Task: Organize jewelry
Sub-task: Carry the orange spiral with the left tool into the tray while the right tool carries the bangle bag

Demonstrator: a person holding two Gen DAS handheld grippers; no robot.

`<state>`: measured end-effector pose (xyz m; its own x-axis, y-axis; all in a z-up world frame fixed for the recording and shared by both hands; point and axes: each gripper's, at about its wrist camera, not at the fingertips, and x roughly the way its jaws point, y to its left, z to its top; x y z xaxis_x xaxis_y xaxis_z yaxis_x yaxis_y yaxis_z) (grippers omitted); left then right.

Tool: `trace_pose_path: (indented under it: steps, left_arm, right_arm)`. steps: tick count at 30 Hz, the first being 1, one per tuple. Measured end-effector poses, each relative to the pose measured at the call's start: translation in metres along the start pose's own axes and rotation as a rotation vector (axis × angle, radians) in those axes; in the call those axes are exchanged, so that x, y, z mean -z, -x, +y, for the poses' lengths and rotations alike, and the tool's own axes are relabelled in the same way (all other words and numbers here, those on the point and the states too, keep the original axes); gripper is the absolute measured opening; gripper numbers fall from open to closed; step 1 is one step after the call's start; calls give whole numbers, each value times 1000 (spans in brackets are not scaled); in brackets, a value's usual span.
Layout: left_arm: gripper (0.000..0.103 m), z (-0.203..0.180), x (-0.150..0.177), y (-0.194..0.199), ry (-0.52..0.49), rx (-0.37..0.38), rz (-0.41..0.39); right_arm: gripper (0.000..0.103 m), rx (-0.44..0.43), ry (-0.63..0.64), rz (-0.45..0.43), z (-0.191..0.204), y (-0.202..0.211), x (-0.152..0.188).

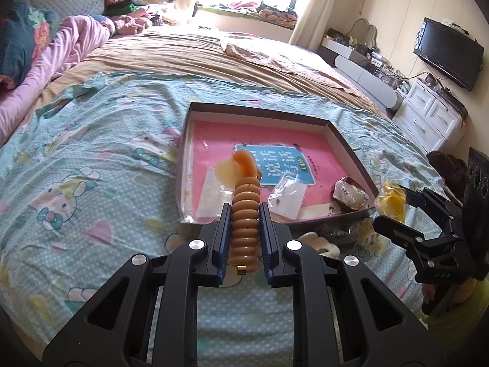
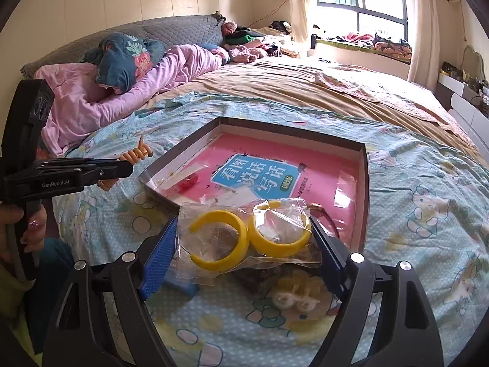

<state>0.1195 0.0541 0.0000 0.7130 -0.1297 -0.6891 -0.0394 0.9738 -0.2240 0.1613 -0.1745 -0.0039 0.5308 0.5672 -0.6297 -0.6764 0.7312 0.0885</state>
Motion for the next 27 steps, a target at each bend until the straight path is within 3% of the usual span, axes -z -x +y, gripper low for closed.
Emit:
trace_pose_path:
  steps: [13, 27]
  left_arm:
    - [11, -16, -25, -30, -21, 47, 29]
    - [11, -21, -31, -68, -53, 43, 90]
  right_arm:
    - [81, 45, 0, -34, -20, -9, -29]
    - [81, 103, -1, -28, -41, -24, -44]
